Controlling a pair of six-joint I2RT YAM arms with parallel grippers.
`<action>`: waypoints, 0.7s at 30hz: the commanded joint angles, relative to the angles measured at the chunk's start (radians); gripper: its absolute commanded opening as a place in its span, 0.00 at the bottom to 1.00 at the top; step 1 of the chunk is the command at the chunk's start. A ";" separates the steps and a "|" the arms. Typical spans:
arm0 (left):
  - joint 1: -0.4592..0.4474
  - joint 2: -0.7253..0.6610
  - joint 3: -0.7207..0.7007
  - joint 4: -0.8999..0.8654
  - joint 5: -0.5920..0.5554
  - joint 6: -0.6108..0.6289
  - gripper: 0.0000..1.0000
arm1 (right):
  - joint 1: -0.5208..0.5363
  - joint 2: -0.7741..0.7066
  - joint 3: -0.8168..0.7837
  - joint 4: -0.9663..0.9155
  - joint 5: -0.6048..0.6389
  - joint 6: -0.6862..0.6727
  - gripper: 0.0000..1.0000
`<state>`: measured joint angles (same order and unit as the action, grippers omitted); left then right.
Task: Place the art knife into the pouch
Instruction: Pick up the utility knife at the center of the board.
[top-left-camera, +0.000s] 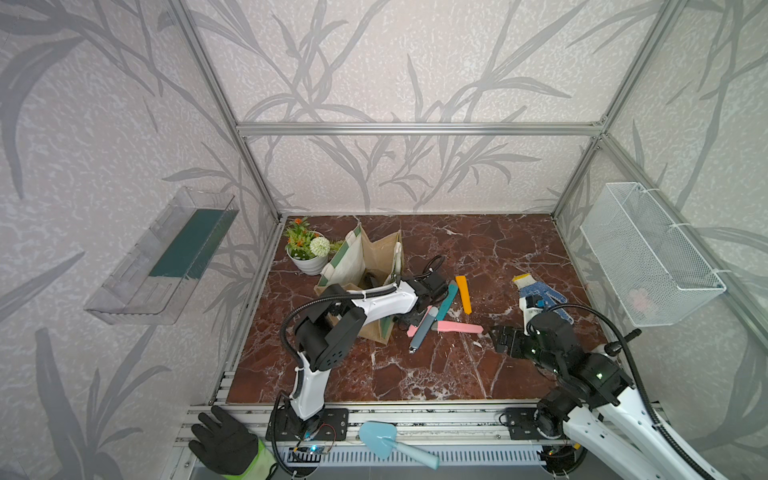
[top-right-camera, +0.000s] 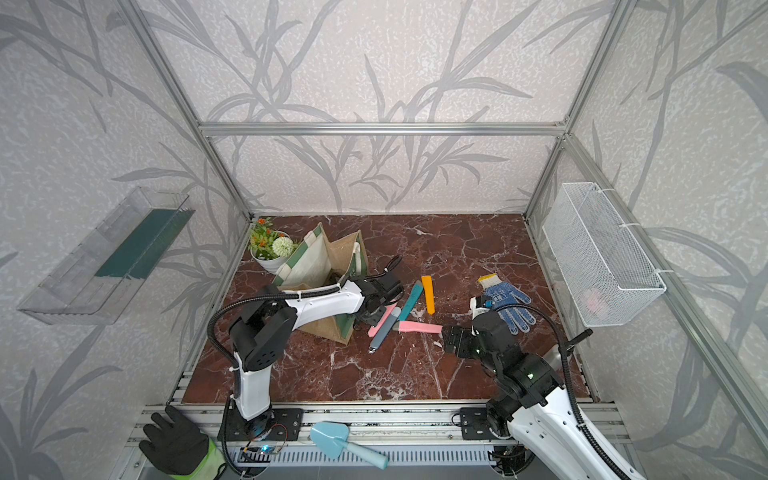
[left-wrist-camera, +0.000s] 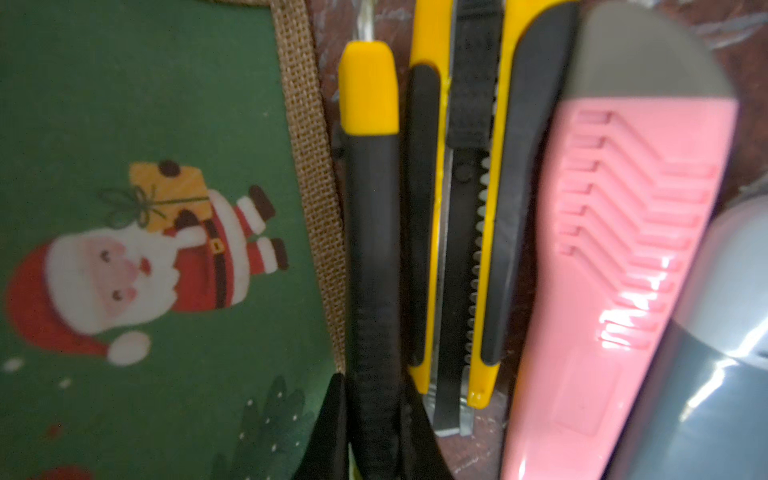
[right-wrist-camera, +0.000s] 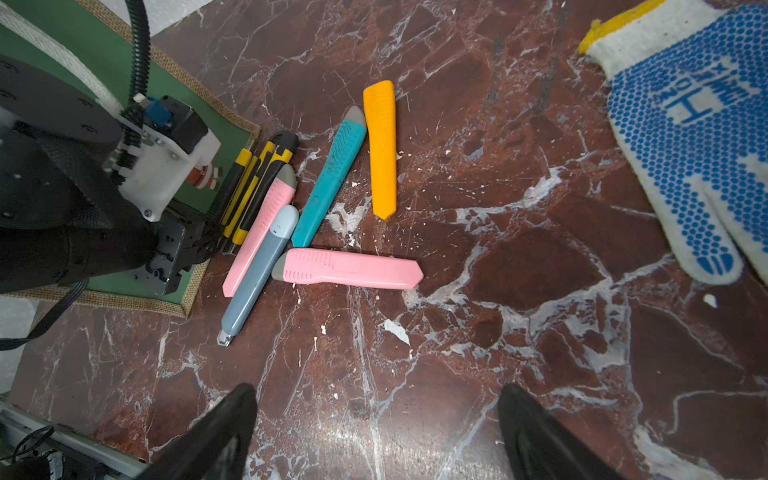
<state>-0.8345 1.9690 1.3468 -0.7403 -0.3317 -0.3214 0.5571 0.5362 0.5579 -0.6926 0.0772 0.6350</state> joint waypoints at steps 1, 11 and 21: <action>0.006 -0.019 0.010 -0.002 0.029 0.007 0.06 | -0.004 0.014 0.003 0.016 0.007 -0.004 0.91; 0.004 -0.085 0.027 -0.017 0.025 0.016 0.00 | -0.003 0.085 -0.007 0.106 -0.015 0.034 0.91; -0.030 -0.196 0.118 -0.062 0.037 0.062 0.00 | -0.004 0.143 -0.018 0.233 -0.030 0.028 0.91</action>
<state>-0.8459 1.8290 1.4101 -0.7654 -0.2775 -0.2825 0.5571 0.6739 0.5575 -0.5270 0.0429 0.6605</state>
